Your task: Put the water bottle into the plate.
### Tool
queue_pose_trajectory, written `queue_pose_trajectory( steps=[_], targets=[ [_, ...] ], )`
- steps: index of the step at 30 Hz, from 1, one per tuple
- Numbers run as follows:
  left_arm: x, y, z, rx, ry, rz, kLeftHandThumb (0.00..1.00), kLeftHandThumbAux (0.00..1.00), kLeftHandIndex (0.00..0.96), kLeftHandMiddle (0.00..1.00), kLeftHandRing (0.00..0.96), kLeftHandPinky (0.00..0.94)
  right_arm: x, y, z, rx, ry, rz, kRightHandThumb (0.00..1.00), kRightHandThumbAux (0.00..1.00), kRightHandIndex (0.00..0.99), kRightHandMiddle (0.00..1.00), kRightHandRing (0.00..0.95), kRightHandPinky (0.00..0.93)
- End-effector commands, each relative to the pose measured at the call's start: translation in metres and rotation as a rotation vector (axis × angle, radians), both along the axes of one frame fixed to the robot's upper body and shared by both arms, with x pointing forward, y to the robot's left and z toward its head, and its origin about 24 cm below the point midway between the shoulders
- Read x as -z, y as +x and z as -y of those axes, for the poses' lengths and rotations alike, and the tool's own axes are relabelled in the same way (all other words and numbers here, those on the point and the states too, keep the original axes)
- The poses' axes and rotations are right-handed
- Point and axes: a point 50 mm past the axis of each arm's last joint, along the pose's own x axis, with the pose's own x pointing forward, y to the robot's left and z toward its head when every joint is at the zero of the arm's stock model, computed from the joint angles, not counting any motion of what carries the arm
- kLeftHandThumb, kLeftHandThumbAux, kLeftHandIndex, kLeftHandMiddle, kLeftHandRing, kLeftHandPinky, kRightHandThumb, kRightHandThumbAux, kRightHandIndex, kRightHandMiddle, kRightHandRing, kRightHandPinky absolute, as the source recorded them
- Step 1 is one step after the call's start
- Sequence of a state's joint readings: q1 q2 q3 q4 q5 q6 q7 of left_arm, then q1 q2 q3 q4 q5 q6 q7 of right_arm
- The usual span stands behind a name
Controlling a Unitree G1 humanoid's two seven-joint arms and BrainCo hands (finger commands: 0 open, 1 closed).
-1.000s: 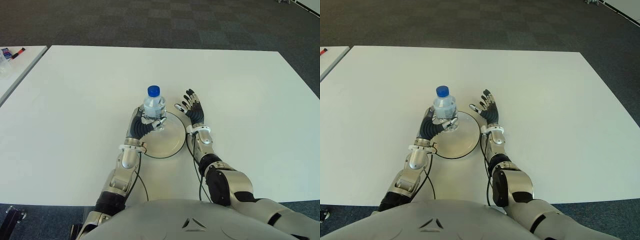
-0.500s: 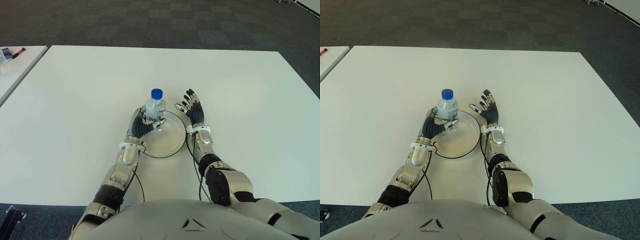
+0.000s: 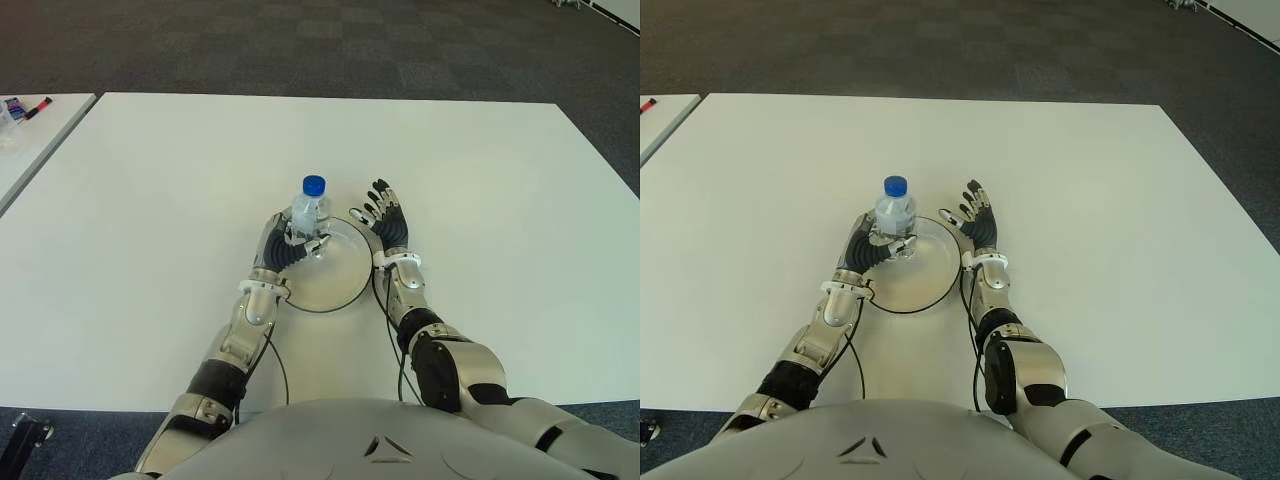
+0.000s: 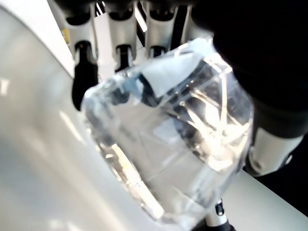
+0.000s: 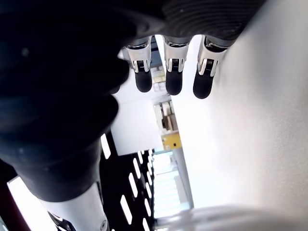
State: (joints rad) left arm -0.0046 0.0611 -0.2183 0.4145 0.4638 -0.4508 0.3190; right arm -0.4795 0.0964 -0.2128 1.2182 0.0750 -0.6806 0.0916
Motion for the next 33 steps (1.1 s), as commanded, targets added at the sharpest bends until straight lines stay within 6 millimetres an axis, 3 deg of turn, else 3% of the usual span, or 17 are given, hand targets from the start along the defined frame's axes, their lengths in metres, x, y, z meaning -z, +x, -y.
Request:
queue_pose_trajectory(
  steps=[1, 33],
  targets=[
    [0.0121, -0.0044, -0.0004, 0.0, 0.035, -0.053, 0.855, 0.666, 0.404, 0.543, 0.873, 0.867, 0.0282, -0.0226, -0.0031, 0.0, 0.011, -0.158, 0.133, 0.896, 0.08, 0.079, 0.075, 0.125],
    [0.0159, -0.0032, -0.0015, -0.006, 0.031, -0.045, 0.855, 0.666, 0.403, 0.542, 0.87, 0.86, 0.0279, -0.0219, -0.0043, 0.005, 0.006, -0.161, 0.151, 0.886, 0.084, 0.083, 0.08, 0.135]
  ],
)
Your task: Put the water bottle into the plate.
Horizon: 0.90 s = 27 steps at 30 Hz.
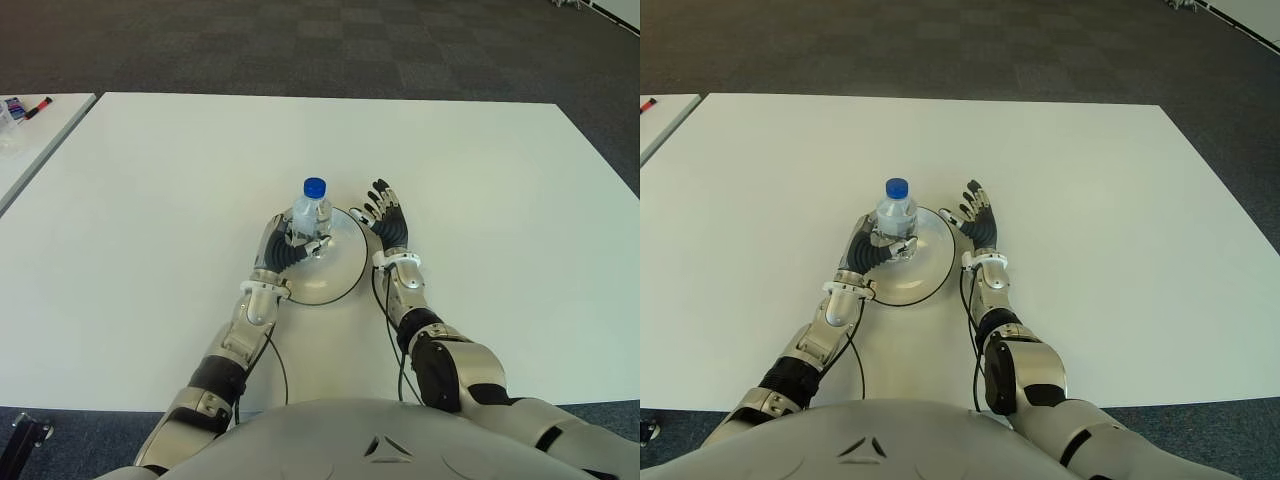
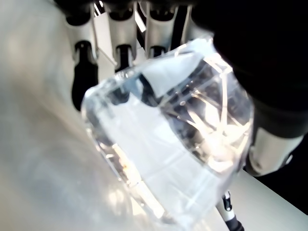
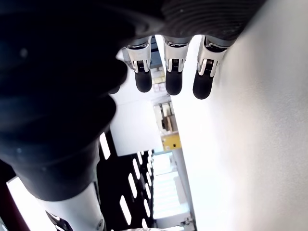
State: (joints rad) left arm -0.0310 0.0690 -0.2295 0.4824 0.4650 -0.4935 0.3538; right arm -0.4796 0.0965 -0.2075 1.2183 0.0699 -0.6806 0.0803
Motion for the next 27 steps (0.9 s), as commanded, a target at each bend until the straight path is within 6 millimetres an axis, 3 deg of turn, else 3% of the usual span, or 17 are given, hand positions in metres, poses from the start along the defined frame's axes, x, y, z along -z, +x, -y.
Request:
queue_pose_trajectory(
  steps=[1, 9, 12, 15, 19, 21, 24, 27],
  targets=[
    [0.0108, -0.0044, -0.0019, -0.009, 0.028, -0.052, 0.854, 0.666, 0.403, 0.542, 0.87, 0.86, 0.0279, -0.0219, -0.0038, 0.003, 0.013, -0.16, 0.151, 0.887, 0.084, 0.083, 0.08, 0.135],
    [0.0069, -0.0043, -0.0011, 0.002, 0.018, -0.007, 0.853, 0.665, 0.411, 0.552, 0.867, 0.868, 0.0281, -0.0223, -0.0041, 0.004, 0.01, -0.159, 0.144, 0.892, 0.086, 0.087, 0.082, 0.135],
    [0.0061, -0.0043, -0.001, 0.005, 0.025, 0.011, 0.761, 0.693, 0.432, 0.783, 0.88, 0.872, 0.0283, -0.0225, -0.0039, 0.004, 0.007, -0.161, 0.136, 0.895, 0.086, 0.087, 0.082, 0.134],
    [0.0058, -0.0044, -0.001, 0.005, 0.03, 0.029, 0.727, 0.703, 0.438, 0.863, 0.888, 0.876, 0.0284, -0.0226, -0.004, 0.003, 0.007, -0.162, 0.13, 0.897, 0.086, 0.086, 0.082, 0.134],
    [0.0048, -0.0039, -0.0009, 0.012, 0.049, 0.055, 0.71, 0.709, 0.44, 0.883, 0.88, 0.855, 0.0286, -0.0226, -0.004, 0.003, 0.007, -0.164, 0.125, 0.898, 0.085, 0.086, 0.081, 0.132],
    [0.0043, -0.0033, -0.0011, 0.018, 0.099, 0.076, 0.697, 0.716, 0.438, 0.763, 0.745, 0.7, 0.0286, -0.0226, -0.0041, 0.004, 0.007, -0.165, 0.12, 0.897, 0.081, 0.084, 0.08, 0.131],
    [0.0035, -0.0026, -0.0005, 0.026, 0.161, 0.109, 0.688, 0.721, 0.431, 0.627, 0.607, 0.562, 0.0286, -0.0225, -0.0042, 0.003, 0.007, -0.165, 0.115, 0.894, 0.078, 0.082, 0.079, 0.13],
    [0.0032, -0.0023, 0.0004, 0.039, 0.213, 0.136, 0.227, 0.792, 0.376, 0.443, 0.426, 0.397, 0.0285, -0.0225, -0.0044, 0.002, 0.008, -0.164, 0.112, 0.891, 0.076, 0.08, 0.078, 0.129]
  ],
)
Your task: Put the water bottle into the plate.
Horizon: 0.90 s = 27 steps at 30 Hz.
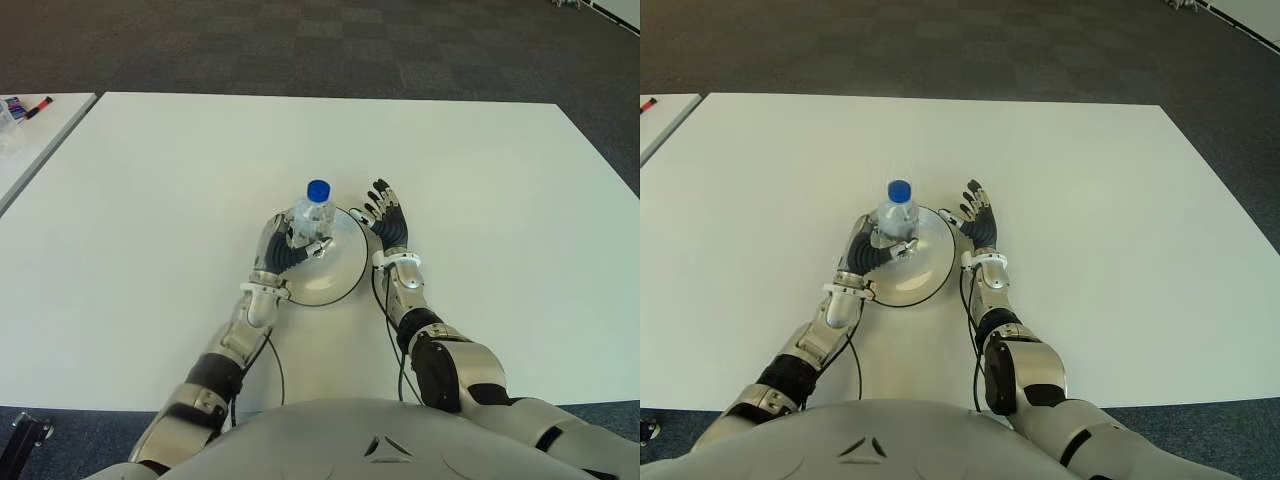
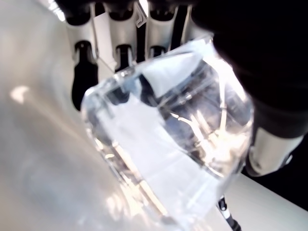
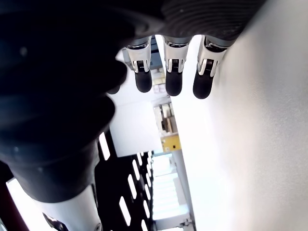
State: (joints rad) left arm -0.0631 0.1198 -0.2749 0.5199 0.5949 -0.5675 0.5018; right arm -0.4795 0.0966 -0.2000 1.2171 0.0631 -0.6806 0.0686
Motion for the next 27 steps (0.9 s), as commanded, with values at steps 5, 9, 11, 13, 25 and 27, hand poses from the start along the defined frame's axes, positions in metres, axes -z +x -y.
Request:
queue_pose_trajectory(
  steps=[5, 9, 11, 13, 25, 27],
  targets=[
    [0.0085, -0.0021, 0.0004, 0.025, 0.138, -0.002, 0.037, 0.793, 0.293, 0.295, 0.263, 0.22, 0.0288, -0.0227, -0.0039, 0.003, 0.024, -0.164, 0.109, 0.889, 0.075, 0.08, 0.077, 0.131],
    [0.009, -0.003, -0.0009, 0.051, 0.149, -0.023, 0.007, 0.765, 0.203, 0.208, 0.18, 0.131, 0.029, -0.0227, -0.004, 0.004, 0.033, -0.167, 0.109, 0.889, 0.077, 0.082, 0.079, 0.133],
    [0.0091, -0.0034, -0.0014, 0.06, 0.15, -0.028, 0.003, 0.748, 0.162, 0.171, 0.148, 0.1, 0.0291, -0.0227, -0.0041, 0.004, 0.035, -0.168, 0.109, 0.889, 0.077, 0.083, 0.081, 0.136],
    [0.0091, -0.0036, -0.0016, 0.067, 0.15, -0.03, 0.001, 0.736, 0.134, 0.146, 0.124, 0.078, 0.0291, -0.0227, -0.0042, 0.005, 0.038, -0.169, 0.109, 0.888, 0.078, 0.084, 0.082, 0.138],
    [0.0053, -0.0046, -0.0024, 0.071, 0.125, -0.001, 0.0, 0.63, 0.005, 0.016, 0.005, 0.001, 0.029, -0.0228, -0.0047, 0.006, 0.041, -0.168, 0.144, 0.87, 0.077, 0.089, 0.09, 0.146],
    [0.0048, -0.0047, -0.0024, 0.067, 0.122, 0.007, 0.0, 0.609, 0.002, 0.008, 0.002, 0.0, 0.029, -0.0228, -0.0048, 0.006, 0.04, -0.167, 0.149, 0.867, 0.076, 0.089, 0.091, 0.146]
  ],
)
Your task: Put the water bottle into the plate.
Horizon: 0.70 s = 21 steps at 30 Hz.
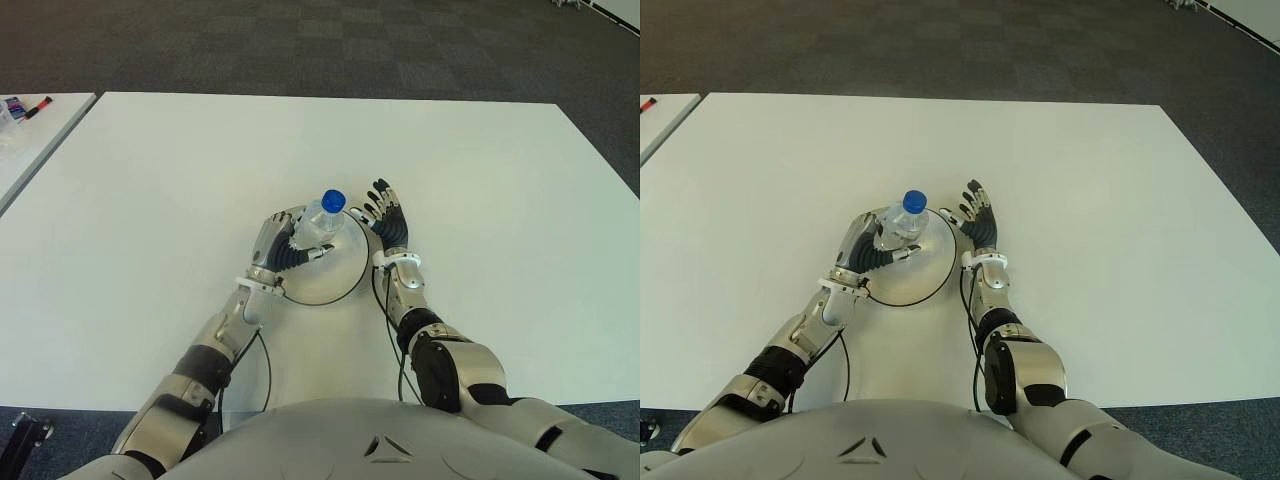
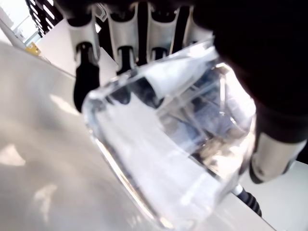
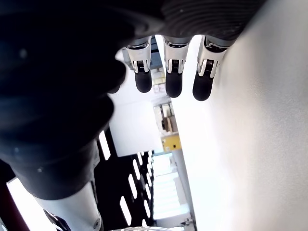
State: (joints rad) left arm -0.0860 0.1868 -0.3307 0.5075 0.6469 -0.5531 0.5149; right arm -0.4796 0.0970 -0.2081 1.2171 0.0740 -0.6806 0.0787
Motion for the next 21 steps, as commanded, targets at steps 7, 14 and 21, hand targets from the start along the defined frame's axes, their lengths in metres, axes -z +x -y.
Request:
queue_pose_trajectory(
  steps=[7, 14, 21],
  targets=[
    [0.0045, -0.0073, 0.0001, -0.012, 0.006, 0.015, 0.0, 0.493, 0.0, 0.0, 0.0, 0.0, 0.029, -0.0227, -0.006, 0.0, 0.024, -0.17, 0.17, 0.866, 0.079, 0.092, 0.094, 0.149],
    [0.0037, -0.0074, 0.0, -0.014, 0.007, 0.033, 0.0, 0.45, 0.0, 0.0, 0.0, 0.0, 0.0291, -0.0223, -0.0062, 0.001, 0.031, -0.174, 0.178, 0.869, 0.076, 0.092, 0.094, 0.149],
    [0.0031, -0.0076, -0.0005, -0.009, 0.005, 0.031, 0.001, 0.445, 0.0, 0.0, 0.0, 0.0, 0.0293, -0.0222, -0.0064, 0.003, 0.036, -0.178, 0.186, 0.866, 0.076, 0.093, 0.096, 0.151]
  ],
)
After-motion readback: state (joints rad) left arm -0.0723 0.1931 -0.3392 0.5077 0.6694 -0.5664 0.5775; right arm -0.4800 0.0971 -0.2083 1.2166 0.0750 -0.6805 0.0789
